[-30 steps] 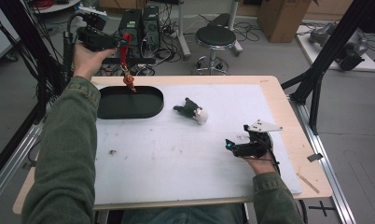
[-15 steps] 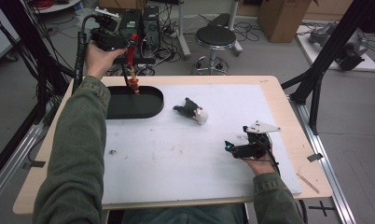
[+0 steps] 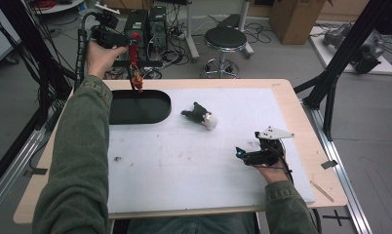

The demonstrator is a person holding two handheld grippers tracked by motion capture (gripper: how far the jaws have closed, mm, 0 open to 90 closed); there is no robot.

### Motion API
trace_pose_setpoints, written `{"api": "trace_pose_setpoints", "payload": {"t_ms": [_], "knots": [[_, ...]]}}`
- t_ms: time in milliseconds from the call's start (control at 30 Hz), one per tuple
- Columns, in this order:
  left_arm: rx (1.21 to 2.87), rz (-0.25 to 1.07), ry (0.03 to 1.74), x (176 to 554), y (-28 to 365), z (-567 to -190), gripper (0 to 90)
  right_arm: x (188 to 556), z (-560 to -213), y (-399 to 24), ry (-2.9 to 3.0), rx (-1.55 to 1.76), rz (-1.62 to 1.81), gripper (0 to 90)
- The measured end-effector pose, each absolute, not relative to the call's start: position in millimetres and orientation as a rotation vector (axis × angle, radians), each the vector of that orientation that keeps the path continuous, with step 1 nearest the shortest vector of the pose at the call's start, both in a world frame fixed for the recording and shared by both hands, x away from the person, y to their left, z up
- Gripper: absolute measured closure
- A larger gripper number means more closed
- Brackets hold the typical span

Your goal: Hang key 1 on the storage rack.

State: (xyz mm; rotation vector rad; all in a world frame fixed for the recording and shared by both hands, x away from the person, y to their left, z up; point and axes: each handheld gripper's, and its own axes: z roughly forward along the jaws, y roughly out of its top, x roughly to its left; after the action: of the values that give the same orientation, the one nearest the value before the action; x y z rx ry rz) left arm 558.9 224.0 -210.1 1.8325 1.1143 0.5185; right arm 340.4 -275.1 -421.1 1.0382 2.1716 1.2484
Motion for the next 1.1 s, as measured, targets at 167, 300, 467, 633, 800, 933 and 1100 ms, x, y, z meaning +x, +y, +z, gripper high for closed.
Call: {"api": "trace_pose_setpoints", "payload": {"t_ms": [167,300,467,633,800,933,1100], "knots": [[1.764,0.334,1.127,556,241,-212,48.8,339,-421,-275,2.17,1.041,1.249,0.8],[1.737,0.389,1.108,548,247,-214,40.9,339,-420,-275,2.168,1.038,1.256,0.8],[1.717,0.657,1.157,529,250,-215,18.3,340,-420,-274,2.173,1.034,1.255,0.8],[1.703,0.608,1.142,518,261,-215,6.1,341,-420,-274,2.168,1.035,1.259,0.8],[1.764,0.609,1.129,503,264,-220,1.7,341,-420,-273,2.17,1.037,1.261,0.8],[1.771,0.613,1.111,494,262,-221,1.7,341,-420,-271,2.172,1.035,1.255,0.8],[1.764,0.639,1.083,477,260,-223,1.7,342,-420,-272,2.167,1.043,1.254,0.8]]}}
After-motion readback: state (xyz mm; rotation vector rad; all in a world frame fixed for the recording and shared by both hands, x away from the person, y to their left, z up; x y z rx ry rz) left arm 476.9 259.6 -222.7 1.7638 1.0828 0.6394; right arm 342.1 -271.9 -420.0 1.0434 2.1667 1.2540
